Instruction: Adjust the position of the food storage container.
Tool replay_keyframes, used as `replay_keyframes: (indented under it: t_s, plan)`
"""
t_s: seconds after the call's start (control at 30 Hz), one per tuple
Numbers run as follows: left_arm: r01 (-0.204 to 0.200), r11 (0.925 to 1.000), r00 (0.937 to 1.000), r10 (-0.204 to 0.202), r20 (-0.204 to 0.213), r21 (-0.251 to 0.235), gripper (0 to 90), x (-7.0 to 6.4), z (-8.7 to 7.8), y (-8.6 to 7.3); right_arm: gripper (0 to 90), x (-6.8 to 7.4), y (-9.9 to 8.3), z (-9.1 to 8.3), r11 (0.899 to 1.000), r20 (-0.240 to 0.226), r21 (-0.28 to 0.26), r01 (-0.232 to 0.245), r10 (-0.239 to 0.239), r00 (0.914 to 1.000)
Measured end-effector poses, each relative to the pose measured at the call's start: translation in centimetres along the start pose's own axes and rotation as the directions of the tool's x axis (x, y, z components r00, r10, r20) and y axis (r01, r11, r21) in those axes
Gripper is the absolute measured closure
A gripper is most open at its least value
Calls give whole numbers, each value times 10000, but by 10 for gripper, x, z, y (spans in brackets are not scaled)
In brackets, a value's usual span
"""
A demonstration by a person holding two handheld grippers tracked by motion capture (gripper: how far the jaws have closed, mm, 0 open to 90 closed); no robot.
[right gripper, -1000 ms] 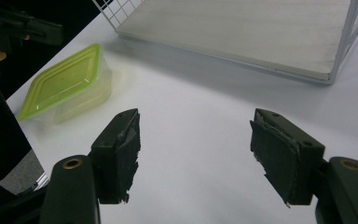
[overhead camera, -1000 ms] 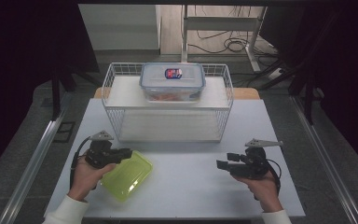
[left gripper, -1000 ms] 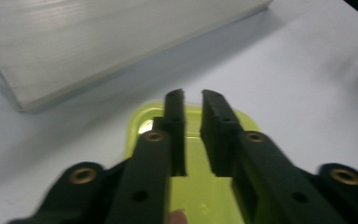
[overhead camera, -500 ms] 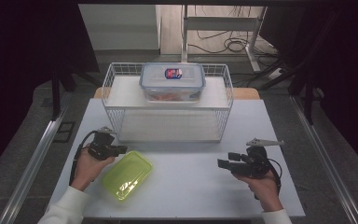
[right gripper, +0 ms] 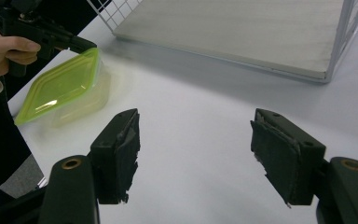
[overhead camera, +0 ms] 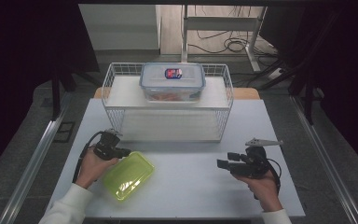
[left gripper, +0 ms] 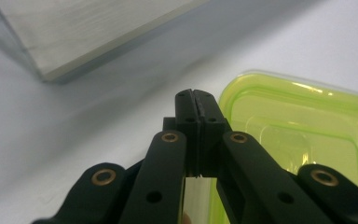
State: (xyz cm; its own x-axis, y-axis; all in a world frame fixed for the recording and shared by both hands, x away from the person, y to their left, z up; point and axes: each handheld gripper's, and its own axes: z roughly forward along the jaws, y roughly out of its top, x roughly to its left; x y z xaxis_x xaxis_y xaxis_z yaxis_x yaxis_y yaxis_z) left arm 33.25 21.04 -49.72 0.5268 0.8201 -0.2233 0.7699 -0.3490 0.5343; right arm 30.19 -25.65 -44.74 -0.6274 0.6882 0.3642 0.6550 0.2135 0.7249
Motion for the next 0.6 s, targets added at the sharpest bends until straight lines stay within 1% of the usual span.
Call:
replay_keyframes:
  t_s: [0.07,0.1,0.13,0.2,0.3,0.33,0.4,0.47,0.5,0.53,0.57,0.6]
  plan:
    - [21,10000,9998,-20,180,-53,900,-3,2,1,327,0,0,0,10000,9,1,-7,7,10000]
    - [-107,9999,9996,106,252,26,900,-4,3,2,327,-1,0,0,10000,1,12,-16,16,10000]
    - [-131,9999,9996,130,265,44,900,-5,4,2,327,-1,0,0,10000,1,12,-16,16,10000]
    - [-44,10000,9994,45,342,-41,900,-8,7,3,327,-1,-1,1,10000,-2,26,-23,23,10000]
    - [-120,9999,9985,120,530,-3,900,-11,9,4,325,-1,-1,2,10000,14,42,-33,33,10000]
    - [-292,9995,9982,288,532,71,900,-11,9,5,325,-1,-1,2,10000,22,38,-31,31,10000]
    - [-383,9992,9981,379,490,79,900,-16,10,8,325,0,-1,2,10000,17,29,-35,35,10000]
    - [-408,9992,9976,405,560,47,900,-22,12,12,325,-1,-1,2,10000,25,25,-37,37,10000]
    - [-532,9985,9970,526,576,90,900,-25,12,14,324,-1,-1,2,10000,32,24,-39,39,10000]
    - [-625,9980,9960,620,651,59,900,-30,14,17,324,-1,-1,2,10000,36,24,-44,44,10000]
    - [-764,9970,9946,753,714,124,900,-31,15,18,324,-1,-2,2,10000,43,27,-58,58,10000]
    - [-805,9966,9932,788,855,159,900,-34,17,20,324,-1,-2,2,10000,51,33,-63,63,10000]
